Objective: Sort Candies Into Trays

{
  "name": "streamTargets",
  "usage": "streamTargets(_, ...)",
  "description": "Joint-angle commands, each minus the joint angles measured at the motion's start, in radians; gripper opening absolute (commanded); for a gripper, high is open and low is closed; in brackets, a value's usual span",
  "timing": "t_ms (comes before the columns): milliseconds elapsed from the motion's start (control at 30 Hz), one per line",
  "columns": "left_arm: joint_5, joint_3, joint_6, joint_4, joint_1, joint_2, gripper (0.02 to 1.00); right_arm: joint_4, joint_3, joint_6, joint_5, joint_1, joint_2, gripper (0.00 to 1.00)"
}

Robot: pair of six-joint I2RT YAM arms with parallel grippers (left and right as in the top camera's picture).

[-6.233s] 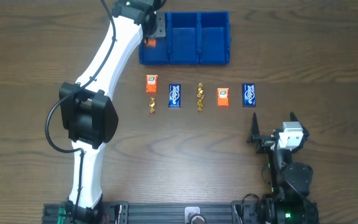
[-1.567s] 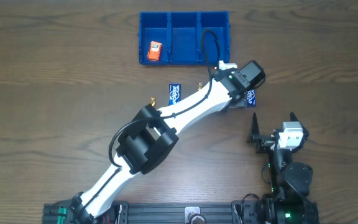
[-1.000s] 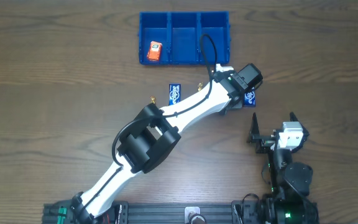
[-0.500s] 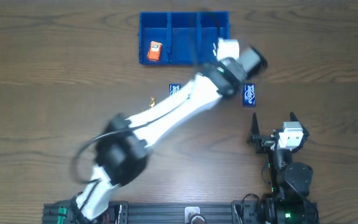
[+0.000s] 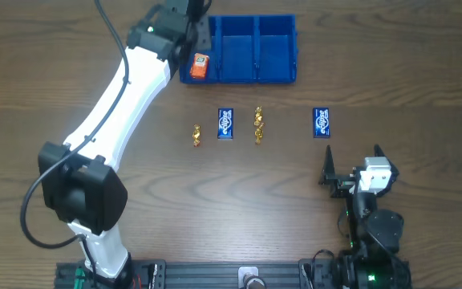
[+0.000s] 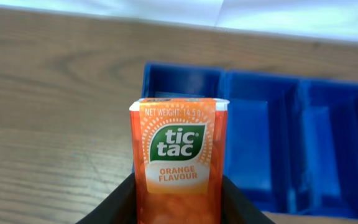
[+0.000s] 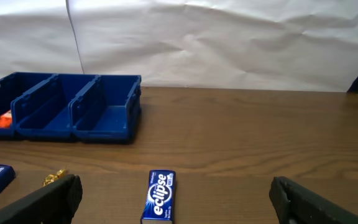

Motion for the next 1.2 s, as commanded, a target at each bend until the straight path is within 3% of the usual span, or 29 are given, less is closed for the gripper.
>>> streamTargets(33,0.08,-0.153,0.063,0.114,0.018,0.018,0.318,-0.004,-0.004,-0.014,-0.009,0.008,-0.005,0.998)
streamTargets(567,0.082,-0.219,0.092,0.245,0.018,0.076,0.347,-0.004,-0.004,-0.015,-0.008,0.008,-0.005,0.998)
streamTargets(667,0.082,-0.219,0.092,0.246,0.018,0.076,0.441,-0.004,-0.004,-0.015,-0.008,0.008,-0.005,0.998)
streamTargets(767,0.077,-0.219,0.092,0.247,0.018,0.076,0.641,-0.004,-0.004,-0.015,-0.009,0.008,-0.005,0.998)
streamTargets(800,0.068,-0.218,0.092,0.248,0.018,0.07,0.763,-0.004,-0.004,-0.015,-0.008,0.008,-0.005,0.998)
streamTargets(900,0.018,-0.218,0.091,0.248,0.018,-0.01,0.978,-0.004,-0.004,-0.014,-0.009,0.008,-0.005,0.998)
streamTargets(1200,-0.118,-0.332,0.212,0.321,0.02,-0.615,1.0,-0.004,-0.004,-0.015,-0.008,0.008,-0.005,0.998)
